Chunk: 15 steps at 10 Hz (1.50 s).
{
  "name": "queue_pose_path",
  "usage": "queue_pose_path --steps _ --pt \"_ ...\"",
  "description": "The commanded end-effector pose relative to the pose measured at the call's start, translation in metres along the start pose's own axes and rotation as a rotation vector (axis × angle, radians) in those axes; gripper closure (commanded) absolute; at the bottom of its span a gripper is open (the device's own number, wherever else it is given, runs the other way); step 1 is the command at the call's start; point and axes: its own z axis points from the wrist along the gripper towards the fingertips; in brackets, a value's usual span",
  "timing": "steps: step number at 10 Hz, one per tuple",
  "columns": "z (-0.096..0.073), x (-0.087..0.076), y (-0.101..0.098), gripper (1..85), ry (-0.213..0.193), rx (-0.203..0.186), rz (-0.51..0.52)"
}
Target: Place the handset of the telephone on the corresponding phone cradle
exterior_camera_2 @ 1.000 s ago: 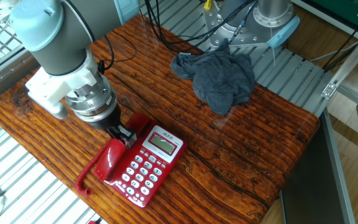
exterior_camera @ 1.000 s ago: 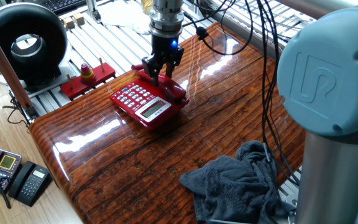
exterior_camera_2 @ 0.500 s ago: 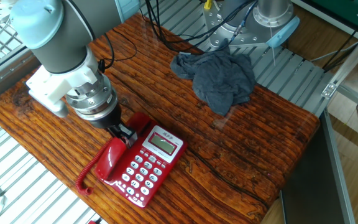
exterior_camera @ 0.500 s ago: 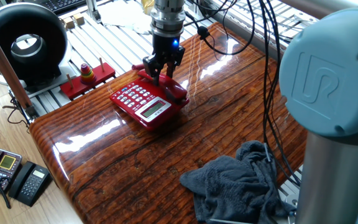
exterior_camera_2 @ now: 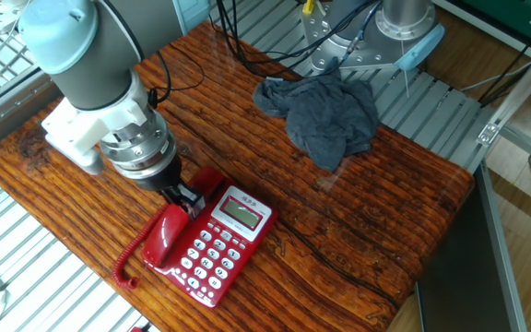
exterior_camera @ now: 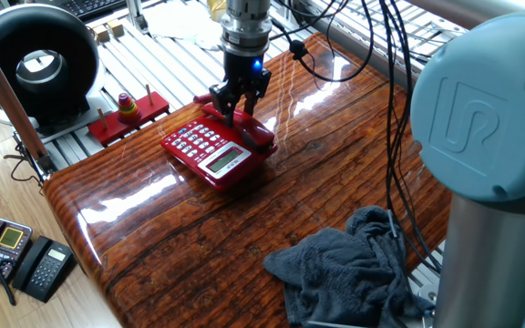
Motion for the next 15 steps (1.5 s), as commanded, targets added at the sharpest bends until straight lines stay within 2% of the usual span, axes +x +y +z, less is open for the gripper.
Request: queue_pose_path --steps 1,3,6,8,9,11,12,13,14,15 --pt "-0.002 -0.002 0.004 39.3 -0.007 -0.020 0.006" --pt "-0.003 -0.005 0.008 27.7 -0.018 -0.041 -0.003" --pt "-0.005 -0.008 0.009 20.3 -0.025 -0.052 -0.005" --pt "-0.006 -0.008 0.008 20.0 -0.024 -0.049 -0.011" --pt "-0.008 -0.010 -0.003 20.0 -0.033 -0.004 -0.033" --pt "-0.024 -0.011 0.000 22.3 -0.024 -0.022 -0.023" --pt "-0.035 -0.009 0.000 28.3 -0.009 -0.026 -0.016" --pt "-0.042 -0.012 -0.007 41.7 -0.015 -0.012 -0.024" --pt "-0.043 -0.014 -0.012 47.3 -0.021 -0.002 -0.028" --pt "-0.044 -0.015 -0.023 58.7 -0.026 0.036 -0.040"
